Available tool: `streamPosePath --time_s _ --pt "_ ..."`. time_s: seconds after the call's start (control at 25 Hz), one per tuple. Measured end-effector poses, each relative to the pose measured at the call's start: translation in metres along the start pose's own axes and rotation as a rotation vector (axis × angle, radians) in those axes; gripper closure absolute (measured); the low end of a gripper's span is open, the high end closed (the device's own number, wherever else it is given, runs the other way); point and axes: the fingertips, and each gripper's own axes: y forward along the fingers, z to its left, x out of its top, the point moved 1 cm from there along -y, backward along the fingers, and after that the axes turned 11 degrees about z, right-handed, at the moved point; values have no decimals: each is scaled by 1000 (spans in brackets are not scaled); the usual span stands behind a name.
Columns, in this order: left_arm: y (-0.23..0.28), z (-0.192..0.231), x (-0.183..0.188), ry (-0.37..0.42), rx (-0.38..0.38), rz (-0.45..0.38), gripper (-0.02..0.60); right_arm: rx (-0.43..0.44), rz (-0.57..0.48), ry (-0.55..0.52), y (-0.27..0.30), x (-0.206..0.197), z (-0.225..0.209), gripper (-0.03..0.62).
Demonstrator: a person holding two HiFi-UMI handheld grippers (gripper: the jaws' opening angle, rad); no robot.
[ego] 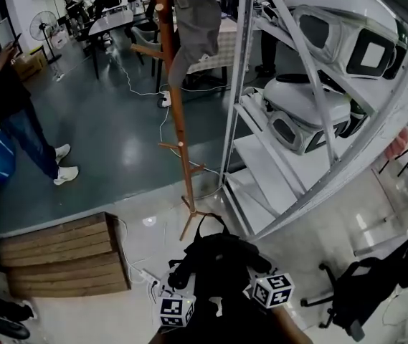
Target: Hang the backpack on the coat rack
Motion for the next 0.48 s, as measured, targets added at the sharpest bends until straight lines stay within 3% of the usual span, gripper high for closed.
streamPosePath --time_s 0.48 --pt "87 26 19 -85 94 12 469 87 67 -74 86 49 -55 494"
